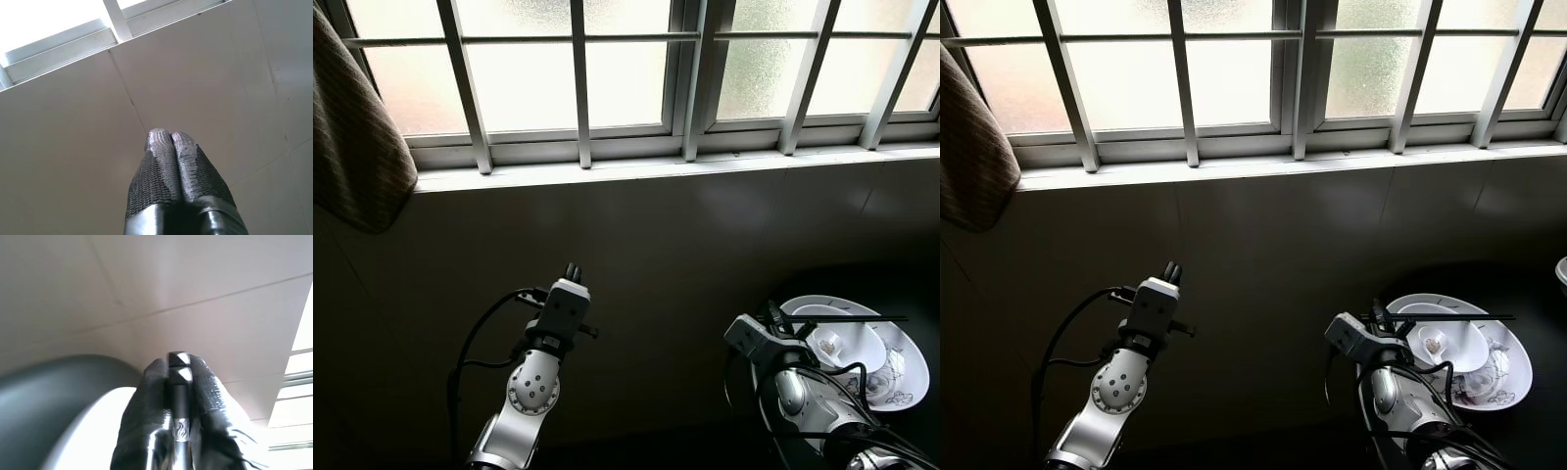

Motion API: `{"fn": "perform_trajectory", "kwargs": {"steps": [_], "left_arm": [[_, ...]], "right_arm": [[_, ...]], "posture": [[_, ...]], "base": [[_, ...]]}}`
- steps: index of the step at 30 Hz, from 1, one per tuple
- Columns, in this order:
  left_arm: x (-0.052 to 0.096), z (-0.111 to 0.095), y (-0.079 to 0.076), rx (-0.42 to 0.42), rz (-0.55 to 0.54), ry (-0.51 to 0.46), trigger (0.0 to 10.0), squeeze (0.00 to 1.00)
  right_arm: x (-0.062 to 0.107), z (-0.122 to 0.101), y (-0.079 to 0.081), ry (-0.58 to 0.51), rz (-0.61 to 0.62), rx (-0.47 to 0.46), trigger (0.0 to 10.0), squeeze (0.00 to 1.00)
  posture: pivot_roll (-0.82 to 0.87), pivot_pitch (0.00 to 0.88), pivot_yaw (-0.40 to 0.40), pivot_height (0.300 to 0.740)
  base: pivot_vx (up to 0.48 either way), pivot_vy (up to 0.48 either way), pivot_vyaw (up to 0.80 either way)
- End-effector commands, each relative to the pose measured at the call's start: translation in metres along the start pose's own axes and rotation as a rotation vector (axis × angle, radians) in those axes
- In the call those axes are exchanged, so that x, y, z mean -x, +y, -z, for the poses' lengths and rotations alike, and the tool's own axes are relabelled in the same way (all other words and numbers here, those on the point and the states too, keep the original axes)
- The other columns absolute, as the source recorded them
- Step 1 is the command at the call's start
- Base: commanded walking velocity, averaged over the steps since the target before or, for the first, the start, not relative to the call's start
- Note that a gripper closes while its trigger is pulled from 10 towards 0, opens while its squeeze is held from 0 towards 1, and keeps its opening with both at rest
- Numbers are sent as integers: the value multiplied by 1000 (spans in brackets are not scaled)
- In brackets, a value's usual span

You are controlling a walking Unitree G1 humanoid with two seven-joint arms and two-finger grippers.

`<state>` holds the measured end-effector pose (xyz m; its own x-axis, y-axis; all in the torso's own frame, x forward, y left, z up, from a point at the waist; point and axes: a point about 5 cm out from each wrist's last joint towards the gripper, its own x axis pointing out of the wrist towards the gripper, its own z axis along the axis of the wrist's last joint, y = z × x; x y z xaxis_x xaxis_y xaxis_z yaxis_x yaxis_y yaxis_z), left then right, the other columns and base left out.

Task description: Kitchen organization

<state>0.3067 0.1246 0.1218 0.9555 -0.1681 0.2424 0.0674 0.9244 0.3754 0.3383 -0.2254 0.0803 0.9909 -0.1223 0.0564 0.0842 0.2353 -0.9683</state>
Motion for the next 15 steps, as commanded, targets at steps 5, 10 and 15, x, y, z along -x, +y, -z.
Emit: {"fn": "perform_trajectory", "kwargs": {"steps": [5, 10, 15], "left_arm": [[2, 4, -4, -3, 14, 14, 10000, 0], [2, 4, -4, -3, 17, 14, 10000, 0], [2, 5, -5, -2, 18, 17, 10000, 0]], "right_arm": [[-2, -4, -6, -22, 62, 42, 0, 0], [0, -5, -5, -25, 85, 61, 0, 0], [0, -9, -9, -50, 139, 84, 0, 0]], "posture": [[17, 0, -8, 740], [15, 0, -9, 740], [14, 0, -10, 740]], "base": [[0, 0, 0], [0, 0, 0], [0, 0, 0]]}}
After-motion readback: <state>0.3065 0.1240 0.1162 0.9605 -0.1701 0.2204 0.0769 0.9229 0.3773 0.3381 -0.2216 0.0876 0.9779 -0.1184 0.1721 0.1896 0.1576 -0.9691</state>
